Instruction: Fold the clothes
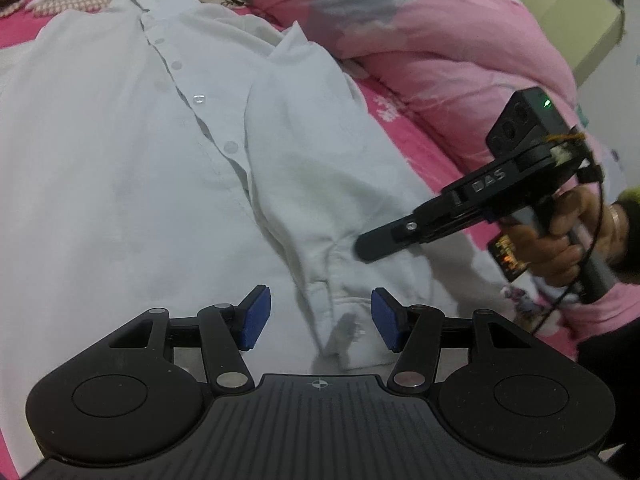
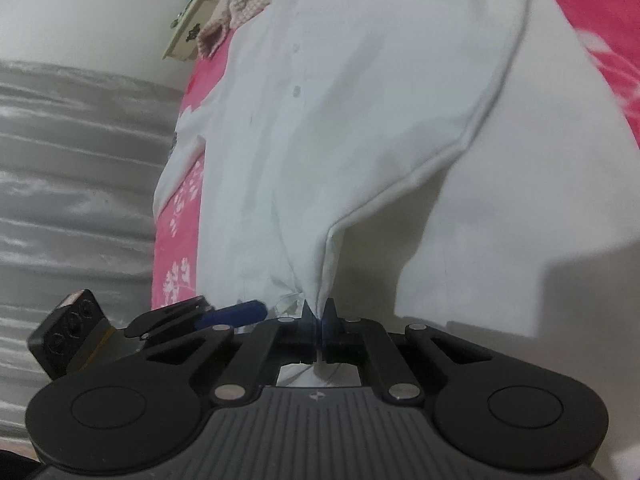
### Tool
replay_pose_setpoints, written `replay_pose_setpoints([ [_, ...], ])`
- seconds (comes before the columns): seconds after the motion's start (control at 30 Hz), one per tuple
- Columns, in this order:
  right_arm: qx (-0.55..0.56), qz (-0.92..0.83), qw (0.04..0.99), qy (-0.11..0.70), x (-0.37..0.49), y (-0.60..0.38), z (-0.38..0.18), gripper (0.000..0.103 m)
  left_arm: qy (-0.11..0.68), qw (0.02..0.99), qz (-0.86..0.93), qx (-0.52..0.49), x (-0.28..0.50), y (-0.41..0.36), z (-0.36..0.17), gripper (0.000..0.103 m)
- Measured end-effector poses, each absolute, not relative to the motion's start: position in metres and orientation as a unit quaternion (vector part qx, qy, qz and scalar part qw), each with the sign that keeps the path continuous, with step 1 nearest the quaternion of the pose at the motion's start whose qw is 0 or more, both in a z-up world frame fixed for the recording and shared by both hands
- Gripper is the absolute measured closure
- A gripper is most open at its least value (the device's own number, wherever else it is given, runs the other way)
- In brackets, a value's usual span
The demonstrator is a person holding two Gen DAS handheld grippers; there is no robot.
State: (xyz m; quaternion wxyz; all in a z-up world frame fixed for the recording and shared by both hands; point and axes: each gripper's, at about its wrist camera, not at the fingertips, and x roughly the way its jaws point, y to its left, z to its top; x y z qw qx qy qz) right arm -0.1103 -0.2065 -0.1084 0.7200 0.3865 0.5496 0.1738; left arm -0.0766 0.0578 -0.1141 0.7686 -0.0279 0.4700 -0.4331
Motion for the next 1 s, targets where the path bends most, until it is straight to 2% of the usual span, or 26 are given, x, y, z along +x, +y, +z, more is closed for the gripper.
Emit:
replay_pose_setpoints([
  [0.03, 0.392, 0.174, 0.717, 0.550, -0.112, -0.208, -0.110, 0.096, 0.467, 0.771, -0.432, -0.021, -0.077, 0.056, -0.115, 0.050],
  [0.17, 0.389, 0.179, 0.718, 0.548, -0.111, -0.210, -0.109, 0.077, 0.455, 0.772, -0.445, 0.005, -0.082, 0.050, -0.113, 0.060],
  [0.27, 0.382, 0.180, 0.721, 0.549, -0.108, -0.206, -0.109, 0.075, 0.452, 0.772, -0.445, 0.034, -0.086, 0.043, -0.115, 0.066],
  [0.33, 0.372, 0.182, 0.726, 0.549, -0.108, -0.204, -0.108, 0.079, 0.451, 0.774, -0.442, 0.039, -0.087, 0.041, -0.116, 0.075],
  [0.4, 0.370, 0.187, 0.724, 0.552, -0.106, -0.200, -0.107, 0.094, 0.449, 0.780, -0.435, 0.035, -0.088, 0.041, -0.116, 0.091],
  [0.43, 0.369, 0.189, 0.723, 0.552, -0.105, -0.198, -0.106, 0.100, 0.448, 0.784, -0.429, 0.031, -0.088, 0.042, -0.115, 0.094],
  [0.5, 0.374, 0.198, 0.721, 0.548, -0.104, -0.195, -0.101, 0.100, 0.447, 0.788, -0.423, 0.020, -0.087, 0.044, -0.111, 0.100],
  [0.77, 0.447, 0.233, 0.692, 0.516, -0.083, -0.181, -0.077, 0.100, 0.449, 0.796, -0.399, -0.077, -0.063, 0.089, -0.075, 0.102],
  [0.9, 0.536, 0.247, 0.628, 0.508, -0.069, -0.165, -0.087, 0.100, 0.442, 0.806, -0.387, -0.065, -0.050, 0.118, -0.050, 0.102],
  [1.0, 0.555, 0.258, 0.607, 0.507, -0.057, -0.141, -0.093, 0.098, 0.441, 0.812, -0.380, -0.025, -0.044, 0.132, -0.036, 0.102],
])
